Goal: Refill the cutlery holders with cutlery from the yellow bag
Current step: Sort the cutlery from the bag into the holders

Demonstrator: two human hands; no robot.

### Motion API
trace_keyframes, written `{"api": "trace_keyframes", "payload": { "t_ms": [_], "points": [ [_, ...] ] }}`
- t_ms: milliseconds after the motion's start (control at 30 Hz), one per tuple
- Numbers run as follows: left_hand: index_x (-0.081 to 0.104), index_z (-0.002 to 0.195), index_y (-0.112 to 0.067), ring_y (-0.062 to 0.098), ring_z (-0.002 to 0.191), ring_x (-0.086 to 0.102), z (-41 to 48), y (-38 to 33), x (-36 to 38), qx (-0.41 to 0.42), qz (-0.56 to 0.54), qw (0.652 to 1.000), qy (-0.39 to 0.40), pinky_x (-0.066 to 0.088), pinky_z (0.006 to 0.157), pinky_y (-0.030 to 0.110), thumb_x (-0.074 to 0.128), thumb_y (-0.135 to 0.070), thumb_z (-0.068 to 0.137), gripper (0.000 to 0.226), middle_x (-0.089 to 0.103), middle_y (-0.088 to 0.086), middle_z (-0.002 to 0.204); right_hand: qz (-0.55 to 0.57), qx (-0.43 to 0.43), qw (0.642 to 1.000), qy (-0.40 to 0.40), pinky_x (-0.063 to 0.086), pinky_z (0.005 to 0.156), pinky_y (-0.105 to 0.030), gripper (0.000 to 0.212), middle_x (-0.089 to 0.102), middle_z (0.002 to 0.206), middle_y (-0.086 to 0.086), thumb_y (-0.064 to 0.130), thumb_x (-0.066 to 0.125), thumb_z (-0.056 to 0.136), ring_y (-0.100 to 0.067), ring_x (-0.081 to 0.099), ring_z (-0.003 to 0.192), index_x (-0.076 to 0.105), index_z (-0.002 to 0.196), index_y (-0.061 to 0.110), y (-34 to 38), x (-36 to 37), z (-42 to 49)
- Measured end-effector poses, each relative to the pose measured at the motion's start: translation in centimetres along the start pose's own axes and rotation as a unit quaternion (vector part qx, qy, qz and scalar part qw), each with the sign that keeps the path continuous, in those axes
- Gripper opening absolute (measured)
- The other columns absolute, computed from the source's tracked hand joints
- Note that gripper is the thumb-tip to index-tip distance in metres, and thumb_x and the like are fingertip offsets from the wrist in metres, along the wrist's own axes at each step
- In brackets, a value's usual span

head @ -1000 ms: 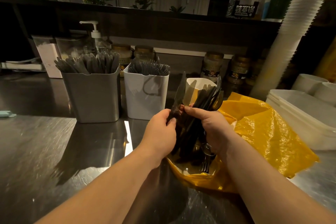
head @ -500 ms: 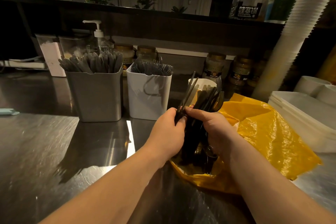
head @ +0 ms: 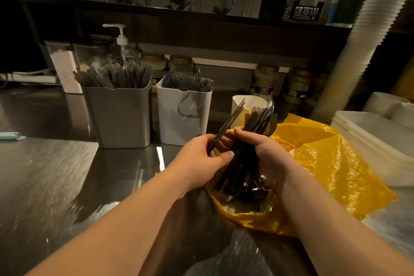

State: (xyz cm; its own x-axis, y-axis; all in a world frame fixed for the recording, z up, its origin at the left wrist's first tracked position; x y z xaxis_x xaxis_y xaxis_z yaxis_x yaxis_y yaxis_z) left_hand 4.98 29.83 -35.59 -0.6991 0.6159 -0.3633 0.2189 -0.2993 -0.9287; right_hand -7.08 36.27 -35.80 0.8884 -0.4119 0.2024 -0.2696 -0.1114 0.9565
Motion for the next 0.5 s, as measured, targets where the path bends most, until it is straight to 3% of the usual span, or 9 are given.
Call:
{"api": "trace_keyframes", "payload": {
  "t_ms": [67,200,267,333,367,400,433,500],
  "points": [
    [0.063,0.101,-0.039,0.008,0.098,0.065,-0.1,-0.2,-0.1,0.001,-0.004,1.000,-0.011,0.052,0.081,0.020,0.072,-0.032,0.092,0.015,0.070,-0.011,0.099,-0.022,-0.005,1.000,-0.003,0.053,0.090,-0.037,0.027,0.077,0.106,-0.006,0.029,0.057,0.099,-0.022,0.075,0.098,0.077,0.104,0.012,0.1,0.1,-0.1],
    [0.068,0.100,-0.032,0.012,0.094,0.069,-0.2,-0.2,0.3,0.000,-0.020,1.000,-0.008,0.056,0.091,0.031,0.069,-0.030,0.095,0.006,0.069,-0.014,0.080,-0.032,-0.014,0.999,-0.022,0.056,0.074,-0.030,0.025,0.078,0.098,-0.007,0.028,0.060,0.098,-0.020,0.076,0.088,0.077,0.101,0.010,0.2,-0.1,-0.2],
    [0.067,0.109,-0.027,0.016,0.101,0.068,-0.4,-0.8,-0.2,0.014,-0.026,0.999,-0.026,0.056,0.093,0.034,0.065,-0.042,0.094,0.021,0.071,-0.011,0.089,-0.038,-0.016,0.999,-0.019,0.054,0.084,-0.035,0.027,0.078,0.101,-0.007,0.030,0.059,0.098,-0.022,0.075,0.095,0.079,0.101,0.012,0.1,-0.3,-0.1],
    [0.060,0.122,-0.024,0.027,0.104,0.065,-0.4,-1.4,-1.4,0.015,-0.064,0.996,-0.056,0.054,0.095,0.043,0.052,-0.062,0.089,0.051,0.066,0.008,0.105,-0.032,-0.013,0.999,-0.015,0.053,0.088,-0.037,0.027,0.078,0.104,-0.006,0.031,0.059,0.098,-0.022,0.075,0.097,0.080,0.101,0.014,0.1,-0.2,-0.1],
    [0.058,0.122,-0.024,0.048,0.112,0.044,-0.4,-1.7,-2.3,0.009,-0.098,0.992,-0.073,0.053,0.092,0.049,0.044,-0.066,0.091,0.054,0.061,0.018,0.107,-0.026,-0.015,0.999,-0.012,0.054,0.087,-0.036,0.027,0.078,0.105,-0.005,0.030,0.058,0.099,-0.021,0.075,0.097,0.078,0.104,0.013,0.2,-0.1,-0.1],
    [0.058,0.118,-0.025,0.004,0.089,0.041,-0.3,-2.1,-3.5,0.011,-0.135,0.986,-0.094,0.054,0.081,0.049,0.038,-0.063,0.097,0.048,0.056,0.021,0.097,-0.019,-0.018,1.000,-0.010,0.054,0.087,-0.034,0.028,0.077,0.106,-0.005,0.029,0.057,0.099,-0.020,0.075,0.097,0.076,0.108,0.011,0.3,0.0,-0.2],
    [0.058,0.111,-0.026,0.018,0.069,0.048,0.0,-2.3,-5.1,0.022,-0.160,0.979,-0.120,0.051,0.066,0.040,0.033,-0.056,0.104,0.039,0.050,0.017,0.086,-0.012,-0.021,1.000,-0.006,0.055,0.085,-0.033,0.028,0.077,0.107,-0.005,0.027,0.056,0.100,-0.019,0.075,0.096,0.074,0.110,0.009,0.3,0.2,-0.2],
    [0.056,0.100,-0.028,0.011,0.060,0.036,0.8,-2.7,-8.4,0.054,-0.163,0.970,-0.174,0.032,0.053,0.030,0.031,-0.044,0.109,0.031,0.043,0.005,0.078,0.007,-0.021,1.000,0.005,0.057,0.077,-0.029,0.027,0.077,0.107,-0.008,0.024,0.055,0.101,-0.019,0.076,0.094,0.074,0.110,0.005,0.3,0.6,-0.3]
  ]
}}
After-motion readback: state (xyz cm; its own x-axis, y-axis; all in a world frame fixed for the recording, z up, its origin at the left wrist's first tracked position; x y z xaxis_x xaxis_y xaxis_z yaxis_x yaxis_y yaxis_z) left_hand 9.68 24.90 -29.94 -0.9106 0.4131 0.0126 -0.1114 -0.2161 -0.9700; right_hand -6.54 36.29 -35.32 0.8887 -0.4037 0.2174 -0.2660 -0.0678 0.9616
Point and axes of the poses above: each hand's wrist, its own z-axis towards the middle knuckle, its own x-axis out of the palm, y = z × x, the point moved 9 cm from there along z, towards the middle knuckle
